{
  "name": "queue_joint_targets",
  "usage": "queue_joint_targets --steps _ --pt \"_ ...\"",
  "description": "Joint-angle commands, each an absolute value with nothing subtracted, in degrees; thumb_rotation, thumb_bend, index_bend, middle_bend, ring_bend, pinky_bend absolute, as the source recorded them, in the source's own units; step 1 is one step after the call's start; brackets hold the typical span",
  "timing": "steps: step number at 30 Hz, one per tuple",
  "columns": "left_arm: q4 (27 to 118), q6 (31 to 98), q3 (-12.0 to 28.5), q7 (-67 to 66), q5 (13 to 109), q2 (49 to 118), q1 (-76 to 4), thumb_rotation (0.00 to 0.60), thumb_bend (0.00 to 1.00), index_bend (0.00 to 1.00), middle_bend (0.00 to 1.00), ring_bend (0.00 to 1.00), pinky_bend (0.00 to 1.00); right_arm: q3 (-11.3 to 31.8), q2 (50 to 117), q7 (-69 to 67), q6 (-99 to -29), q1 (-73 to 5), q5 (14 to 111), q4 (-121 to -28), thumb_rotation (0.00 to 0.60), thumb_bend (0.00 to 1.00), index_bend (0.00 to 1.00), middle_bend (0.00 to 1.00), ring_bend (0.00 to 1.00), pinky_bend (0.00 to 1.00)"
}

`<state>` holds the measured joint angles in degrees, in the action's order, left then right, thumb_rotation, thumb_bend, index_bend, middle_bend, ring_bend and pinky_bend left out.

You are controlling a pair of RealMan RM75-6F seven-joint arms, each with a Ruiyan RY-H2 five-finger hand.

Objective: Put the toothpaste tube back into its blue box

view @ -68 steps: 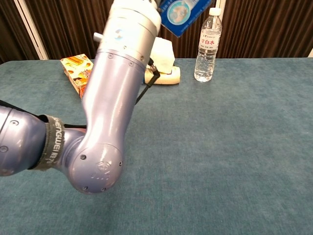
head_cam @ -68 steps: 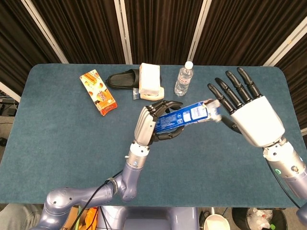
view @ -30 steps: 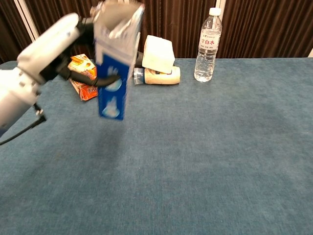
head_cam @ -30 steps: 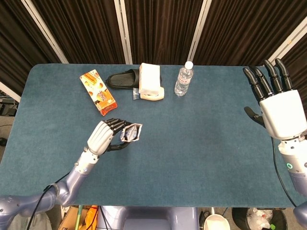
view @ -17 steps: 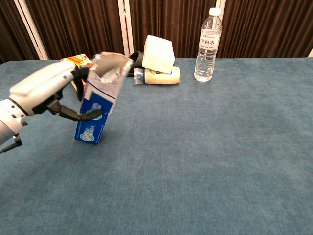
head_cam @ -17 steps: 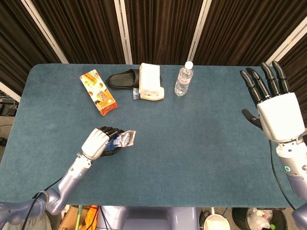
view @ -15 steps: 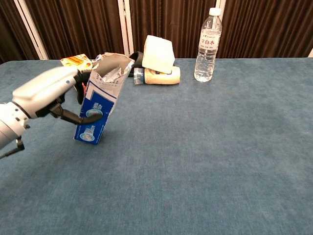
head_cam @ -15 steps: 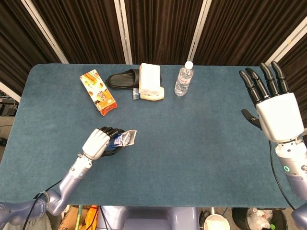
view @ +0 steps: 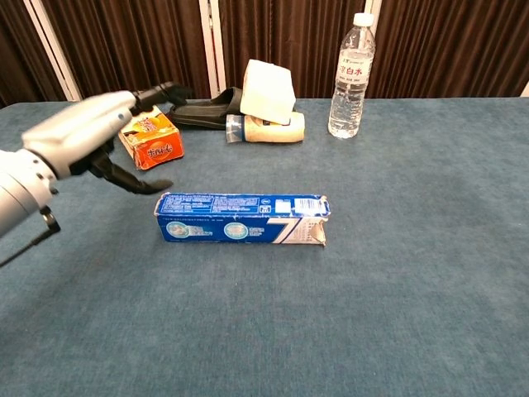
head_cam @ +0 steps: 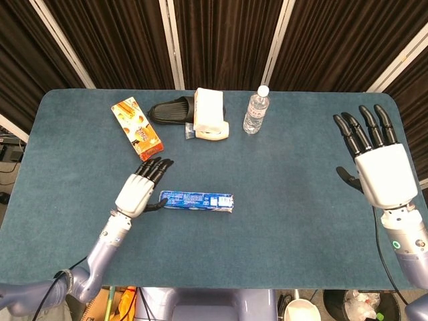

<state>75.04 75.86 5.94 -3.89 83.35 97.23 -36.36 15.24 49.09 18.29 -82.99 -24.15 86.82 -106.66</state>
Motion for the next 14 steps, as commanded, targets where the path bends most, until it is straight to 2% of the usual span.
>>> queue_joint_targets --steps 1,7,11,14 --pt "79.15 77.33 6.21 -5.33 83.19 93.14 -34.61 0.6 0.27 0.03 0.09 0.08 0.11 13.21 50.27 17.7 -84.2 -22.23 88.01 -106.33 0.6 0.16 0.0 0.17 0.0 0.0" --pt "85.8 81.61 2.69 -5.51 84.52 84.0 -28.92 0.6 0.27 0.05 0.08 0.08 0.11 7.74 53.21 16.97 -85.43 -17.57 89.5 -104.9 0.6 0.16 0.0 0.17 0.0 0.0" --pt "89.73 85.11 -0.37 -4.48 84.98 77.91 -24.06 0.6 0.27 0.0 0.01 0.05 0.06 4.06 56.05 15.23 -86.78 -13.71 89.37 -103.89 0.6 0.15 0.0 0.17 0.0 0.0" --pt "90.55 88.71 -3.06 -2.83 86.91 74.27 -20.35 0.6 0.26 0.0 0.0 0.03 0.04 1.55 57.97 13.75 -88.07 -10.76 89.29 -102.87 0.6 0.16 0.0 0.16 0.0 0.0"
